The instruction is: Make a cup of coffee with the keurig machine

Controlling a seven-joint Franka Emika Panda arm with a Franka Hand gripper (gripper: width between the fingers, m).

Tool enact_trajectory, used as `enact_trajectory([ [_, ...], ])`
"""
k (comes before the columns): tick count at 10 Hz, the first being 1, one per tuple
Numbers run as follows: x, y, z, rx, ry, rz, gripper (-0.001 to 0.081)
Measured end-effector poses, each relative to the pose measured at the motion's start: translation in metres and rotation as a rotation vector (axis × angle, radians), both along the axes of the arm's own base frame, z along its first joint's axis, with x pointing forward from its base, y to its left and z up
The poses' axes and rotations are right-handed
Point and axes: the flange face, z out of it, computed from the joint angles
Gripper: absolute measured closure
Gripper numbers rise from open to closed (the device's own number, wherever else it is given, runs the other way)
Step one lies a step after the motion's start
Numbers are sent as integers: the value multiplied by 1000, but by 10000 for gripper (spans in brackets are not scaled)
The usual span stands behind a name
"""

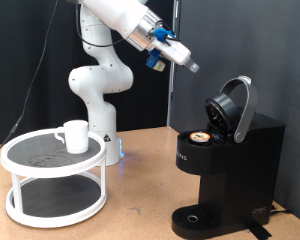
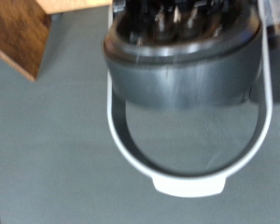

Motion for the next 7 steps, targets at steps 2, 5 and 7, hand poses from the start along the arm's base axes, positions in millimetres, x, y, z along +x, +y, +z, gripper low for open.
enact_trajectory([
  [2, 10, 22, 13, 5, -9, 81, 72],
  [5, 24, 63, 24, -40, -16, 141, 72],
  [7, 32, 90, 30, -72, -13, 137, 72],
])
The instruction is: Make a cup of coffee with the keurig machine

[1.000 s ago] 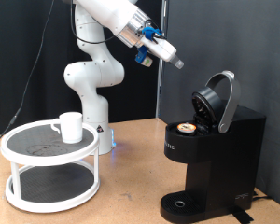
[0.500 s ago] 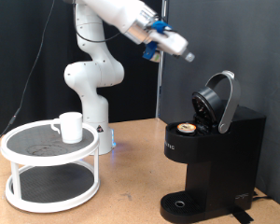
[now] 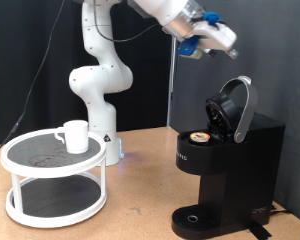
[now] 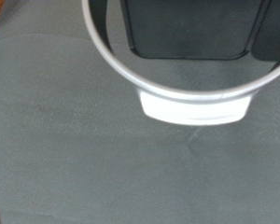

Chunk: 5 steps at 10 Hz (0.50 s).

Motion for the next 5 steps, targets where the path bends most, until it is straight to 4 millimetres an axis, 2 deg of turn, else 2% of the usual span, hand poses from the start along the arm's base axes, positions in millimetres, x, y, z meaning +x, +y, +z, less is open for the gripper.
enact_trajectory([
  [5, 19, 69, 10, -46, 26, 5, 72],
])
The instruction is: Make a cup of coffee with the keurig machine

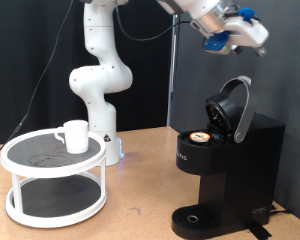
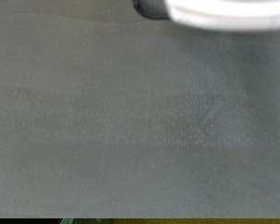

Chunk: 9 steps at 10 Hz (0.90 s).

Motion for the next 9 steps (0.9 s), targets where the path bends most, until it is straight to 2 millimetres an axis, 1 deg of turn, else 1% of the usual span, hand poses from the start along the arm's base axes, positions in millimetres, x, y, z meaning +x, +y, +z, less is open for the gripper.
enact_trajectory([
  [2, 7, 28, 0, -26, 4, 11, 72],
  [5, 14, 68, -6, -93, 7, 49, 72],
  [6, 15, 75, -9, -126, 3, 64, 72],
  [7, 15, 78, -12, -162, -7, 79, 72],
  [9, 15, 77, -16, -205, -17, 100, 76],
])
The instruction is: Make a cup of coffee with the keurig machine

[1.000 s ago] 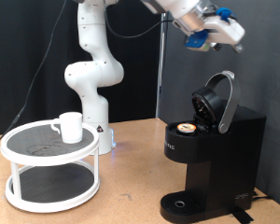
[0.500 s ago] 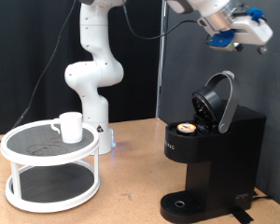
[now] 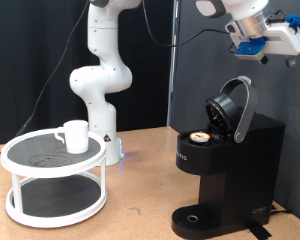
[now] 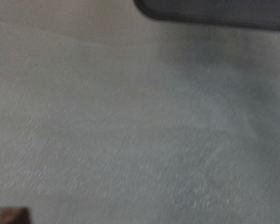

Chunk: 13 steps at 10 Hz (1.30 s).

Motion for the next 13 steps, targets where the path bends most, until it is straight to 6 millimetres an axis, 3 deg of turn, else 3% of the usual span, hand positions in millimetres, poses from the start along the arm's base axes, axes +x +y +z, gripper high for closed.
enact_trajectory([
  [2, -1, -5, -7, -30, 14, 18, 416],
  [3, -1, -9, -11, -40, 26, 19, 416],
  [4, -1, -13, -16, -48, 36, 18, 553],
  [5, -2, -17, -22, -56, 47, 18, 553],
  [6, -3, -22, -28, -62, 56, 19, 727],
  [7, -4, -26, -35, -73, 69, 19, 781],
  [9, -7, -34, -46, -82, 83, 24, 801],
  [13, -12, -48, -44, -77, 74, 21, 806],
])
